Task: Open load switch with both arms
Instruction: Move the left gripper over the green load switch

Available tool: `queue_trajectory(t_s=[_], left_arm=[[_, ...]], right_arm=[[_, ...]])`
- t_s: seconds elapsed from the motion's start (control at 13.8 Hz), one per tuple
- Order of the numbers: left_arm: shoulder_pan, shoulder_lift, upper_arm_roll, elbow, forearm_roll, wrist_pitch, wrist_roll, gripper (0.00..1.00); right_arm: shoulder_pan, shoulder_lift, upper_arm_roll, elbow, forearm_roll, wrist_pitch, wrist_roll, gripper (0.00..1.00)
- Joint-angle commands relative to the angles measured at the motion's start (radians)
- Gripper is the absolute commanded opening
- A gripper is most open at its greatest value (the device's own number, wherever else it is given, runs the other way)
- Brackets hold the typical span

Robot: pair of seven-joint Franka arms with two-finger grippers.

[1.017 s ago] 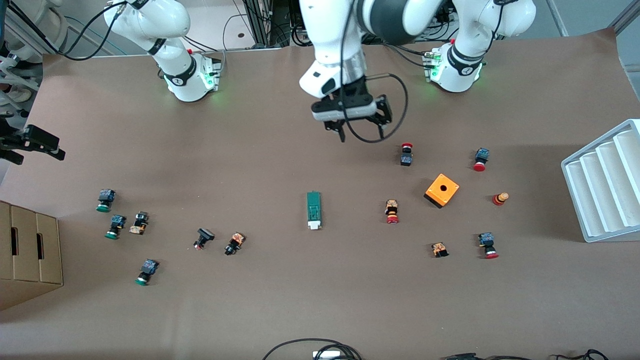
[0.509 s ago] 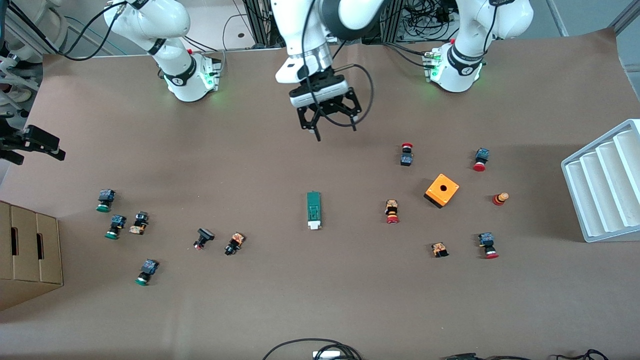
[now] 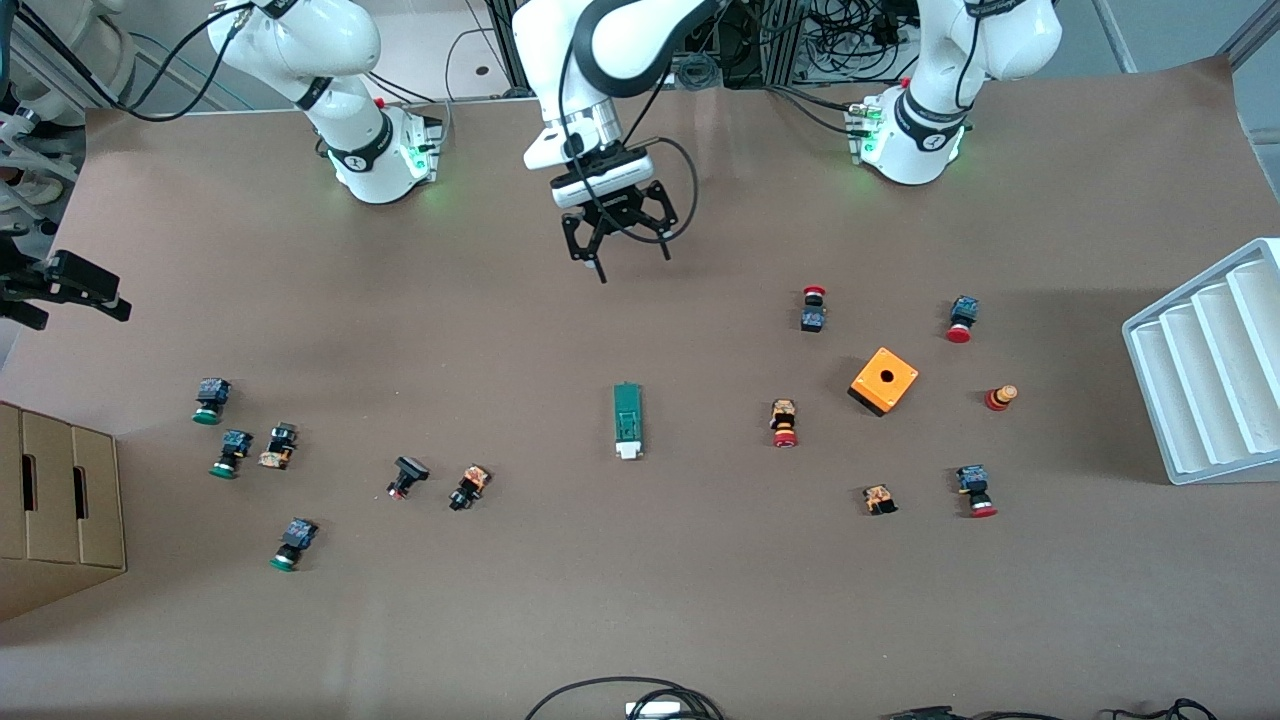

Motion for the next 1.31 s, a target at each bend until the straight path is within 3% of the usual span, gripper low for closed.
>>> queue_trajectory(t_s=[0.0,0.29,0.51,0.87,1.02,1.24], left_arm=[[-0.036,0.049,0.02,0.002,0.087,0.016,-0.147,1.0],[-0.033,0.113,0.02,-0.024,0.236,0.088,-0.339,1.0],[-0.03,0.164,0.019,-0.063,0.429,0.091,-0.517,1.0],[-0.036,0.253,0.019,-0.078,0.612,0.09,-0.704,1.0],[-0.034,0.291,0.017,-0.08,0.664,0.087,-0.763,1.0],[-0.027,0.349,0.017,-0.077,0.7,0.081,-0.766,1.0]], right_arm=[[0.004,0.008,-0.004,0.012,0.005,-0.003,-0.005,1.0],[0.004,0.008,-0.004,0.012,0.0,-0.003,-0.005,1.0],[0.004,0.008,-0.004,0.012,0.0,-0.003,-0.002,1.0],[0.006,0.013,-0.002,0.012,0.002,0.007,-0.008,1.0],[0.006,0.031,-0.002,0.012,0.005,0.009,-0.008,1.0],[0.021,0.136,-0.004,0.012,-0.001,0.012,-0.02,1.0]])
